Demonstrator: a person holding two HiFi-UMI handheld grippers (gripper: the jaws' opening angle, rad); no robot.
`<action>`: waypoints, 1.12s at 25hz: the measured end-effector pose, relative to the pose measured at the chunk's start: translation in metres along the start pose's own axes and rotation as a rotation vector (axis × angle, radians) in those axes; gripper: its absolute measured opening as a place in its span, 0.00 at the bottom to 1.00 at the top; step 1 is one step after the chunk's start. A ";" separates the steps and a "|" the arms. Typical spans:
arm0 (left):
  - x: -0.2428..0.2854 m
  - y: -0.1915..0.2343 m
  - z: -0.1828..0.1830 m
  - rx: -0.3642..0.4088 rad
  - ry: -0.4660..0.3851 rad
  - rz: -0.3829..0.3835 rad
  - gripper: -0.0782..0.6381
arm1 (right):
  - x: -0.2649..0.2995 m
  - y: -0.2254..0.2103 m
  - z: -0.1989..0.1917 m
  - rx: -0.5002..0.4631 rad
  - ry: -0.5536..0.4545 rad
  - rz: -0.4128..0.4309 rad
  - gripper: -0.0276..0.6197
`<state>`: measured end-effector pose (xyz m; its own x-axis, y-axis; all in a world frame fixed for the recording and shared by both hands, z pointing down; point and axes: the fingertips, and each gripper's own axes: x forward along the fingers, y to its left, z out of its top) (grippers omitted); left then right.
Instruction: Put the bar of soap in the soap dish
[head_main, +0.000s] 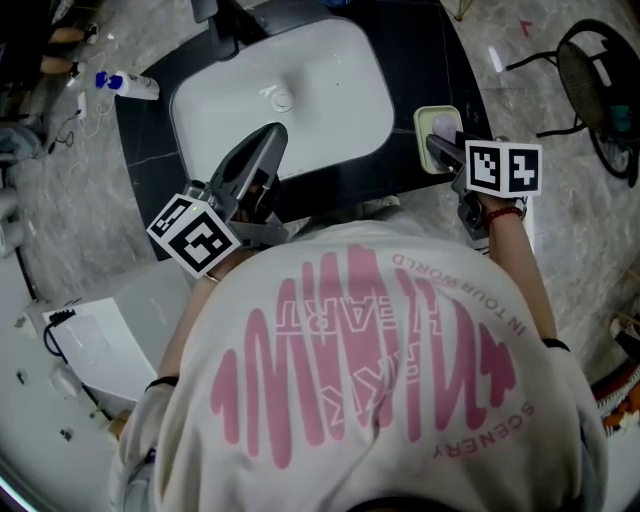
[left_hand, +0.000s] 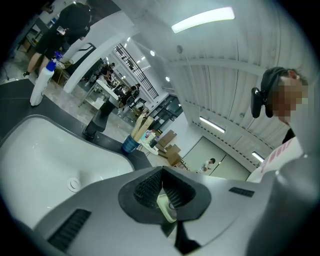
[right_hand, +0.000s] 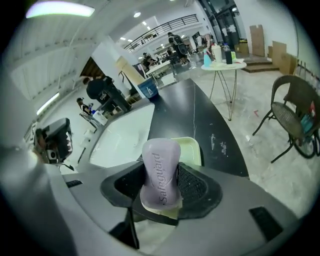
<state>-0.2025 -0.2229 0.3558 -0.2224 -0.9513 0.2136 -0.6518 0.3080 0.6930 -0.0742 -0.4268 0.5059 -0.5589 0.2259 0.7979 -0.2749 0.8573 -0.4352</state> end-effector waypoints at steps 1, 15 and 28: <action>-0.001 0.002 0.001 -0.001 0.003 -0.002 0.12 | 0.002 -0.001 0.000 -0.026 0.011 -0.028 0.37; 0.002 0.013 0.008 -0.006 0.030 -0.038 0.12 | 0.004 -0.010 -0.007 -0.050 0.051 -0.153 0.37; -0.008 0.014 0.008 -0.012 0.010 -0.032 0.12 | 0.008 -0.012 -0.003 -0.172 0.077 -0.261 0.37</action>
<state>-0.2157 -0.2107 0.3587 -0.1942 -0.9607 0.1982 -0.6495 0.2774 0.7080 -0.0729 -0.4338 0.5182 -0.4244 0.0167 0.9053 -0.2616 0.9549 -0.1403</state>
